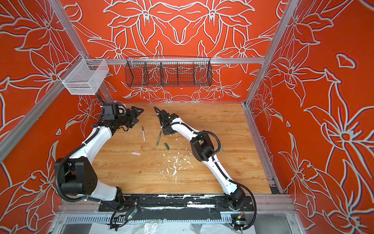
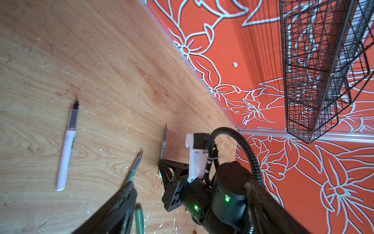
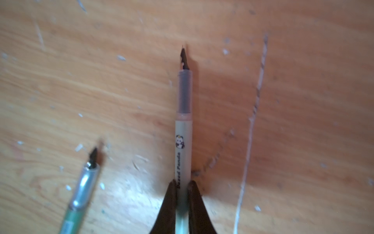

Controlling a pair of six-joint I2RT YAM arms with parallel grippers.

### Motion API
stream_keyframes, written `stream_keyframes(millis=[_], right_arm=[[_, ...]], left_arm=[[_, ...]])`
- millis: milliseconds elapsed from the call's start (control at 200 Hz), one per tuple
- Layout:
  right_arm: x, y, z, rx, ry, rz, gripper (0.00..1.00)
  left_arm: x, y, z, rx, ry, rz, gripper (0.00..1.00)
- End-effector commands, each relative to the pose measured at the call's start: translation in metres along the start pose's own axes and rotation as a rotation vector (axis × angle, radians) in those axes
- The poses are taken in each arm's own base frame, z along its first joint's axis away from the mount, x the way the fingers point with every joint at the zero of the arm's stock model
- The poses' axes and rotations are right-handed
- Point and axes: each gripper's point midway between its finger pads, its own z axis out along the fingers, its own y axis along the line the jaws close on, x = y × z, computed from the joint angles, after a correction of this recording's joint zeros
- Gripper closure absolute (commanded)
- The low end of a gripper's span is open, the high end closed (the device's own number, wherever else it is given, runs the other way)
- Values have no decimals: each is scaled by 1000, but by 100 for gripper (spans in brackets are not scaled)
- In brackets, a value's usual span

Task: Insert the pens into the pen caps
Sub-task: 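Lower the right gripper and close it on the pale green pen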

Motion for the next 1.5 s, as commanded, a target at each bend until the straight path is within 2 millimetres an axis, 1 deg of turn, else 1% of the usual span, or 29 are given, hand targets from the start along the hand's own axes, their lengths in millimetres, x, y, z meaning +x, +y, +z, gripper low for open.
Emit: stream_keyframes(millis=[0,50,105,110,140,180,240,270,375,475,540,616,701,826,916,991,1291,1496], right_arm=[[-4,-10,-40,12,-61,62,92],[6,-16,-44,15,-56,80,93],[26,-25,-43,26,-24,95,93],[26,-25,-47,23,-27,98,93],[36,-30,-49,27,-16,111,94],[55,-37,-47,35,14,130,94],[77,-43,-49,30,35,161,94],[92,-49,-48,41,54,174,94],[127,-55,-52,55,93,185,94],[146,-55,-52,61,129,174,93],[154,-54,-51,51,150,183,93],[156,-56,-52,56,158,186,92],[152,-56,-58,61,150,178,82],[133,-54,-74,56,116,150,74],[119,-56,-81,69,102,136,73],[111,-56,-83,69,101,123,72],[93,-56,-73,64,122,110,63],[97,-58,-59,86,168,104,64]], left_arm=[[8,-29,-12,54,-10,92,15],[10,-33,-14,51,-17,120,15],[11,-33,-16,41,-28,133,15],[11,-33,-15,41,-28,134,15],[12,-34,-16,43,-29,138,15],[13,-35,-16,44,-27,137,15],[15,-36,-15,51,-17,137,15],[16,-37,-14,53,-13,139,15],[21,-40,-12,59,-2,148,15],[24,-40,-11,58,3,152,15],[26,-40,-8,55,9,156,15],[29,-41,-7,56,15,161,15],[33,-44,-6,61,25,167,15],[36,-46,-5,69,35,171,15],[37,-47,-4,75,41,169,15],[37,-49,-5,83,45,171,15],[39,-54,-6,119,53,171,15],[40,-57,-6,130,55,173,15]])
